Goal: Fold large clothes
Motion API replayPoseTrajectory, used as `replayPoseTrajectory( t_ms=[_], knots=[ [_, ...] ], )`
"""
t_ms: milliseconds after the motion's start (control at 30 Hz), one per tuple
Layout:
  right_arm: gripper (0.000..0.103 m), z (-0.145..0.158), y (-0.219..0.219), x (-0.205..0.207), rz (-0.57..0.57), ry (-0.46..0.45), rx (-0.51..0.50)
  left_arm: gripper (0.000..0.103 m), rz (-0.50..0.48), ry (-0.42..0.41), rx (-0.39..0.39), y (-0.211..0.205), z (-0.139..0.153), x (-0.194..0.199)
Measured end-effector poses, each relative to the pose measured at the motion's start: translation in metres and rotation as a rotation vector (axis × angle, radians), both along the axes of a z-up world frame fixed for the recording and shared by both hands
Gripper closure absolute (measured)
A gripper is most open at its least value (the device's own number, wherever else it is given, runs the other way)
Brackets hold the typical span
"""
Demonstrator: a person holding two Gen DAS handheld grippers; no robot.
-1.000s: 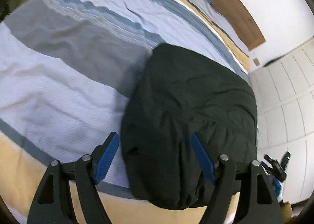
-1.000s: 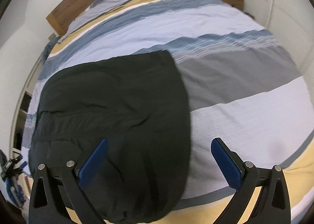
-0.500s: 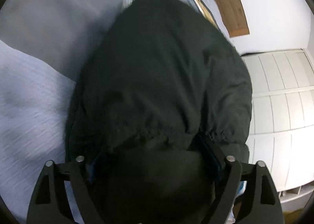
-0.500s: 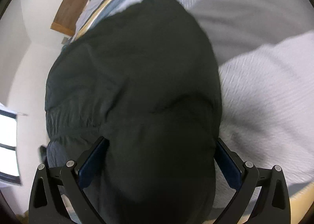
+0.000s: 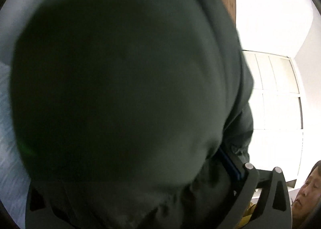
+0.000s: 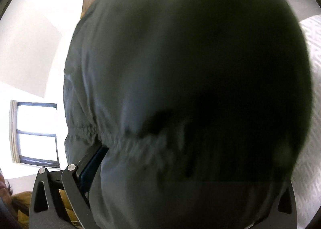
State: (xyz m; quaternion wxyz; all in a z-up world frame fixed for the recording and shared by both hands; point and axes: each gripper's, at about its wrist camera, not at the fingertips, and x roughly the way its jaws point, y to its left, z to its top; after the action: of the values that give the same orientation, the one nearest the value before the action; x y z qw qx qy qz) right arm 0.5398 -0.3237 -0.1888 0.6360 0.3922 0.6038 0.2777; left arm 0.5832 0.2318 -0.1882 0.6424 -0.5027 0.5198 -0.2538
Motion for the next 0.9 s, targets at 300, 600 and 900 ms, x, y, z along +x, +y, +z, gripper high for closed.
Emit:
replayPoseTrajectory(
  t_ms=[300,600,900],
  knots=[
    [0.019,0.010,0.036,0.009,0.033,-0.020,-0.046,0.023,-0.023,-0.092,0.023,-0.047,0.029,0.001],
    [0.072,0.071,0.072,0.019,0.076,-0.129,-0.096,0.063,0.060,-0.194,-0.056,-0.068,0.081,-0.010],
    [0.077,0.180,0.101,0.007,0.092,-0.363,-0.091,0.070,0.079,-0.385,-0.095,-0.071,0.162,-0.014]
  ],
)
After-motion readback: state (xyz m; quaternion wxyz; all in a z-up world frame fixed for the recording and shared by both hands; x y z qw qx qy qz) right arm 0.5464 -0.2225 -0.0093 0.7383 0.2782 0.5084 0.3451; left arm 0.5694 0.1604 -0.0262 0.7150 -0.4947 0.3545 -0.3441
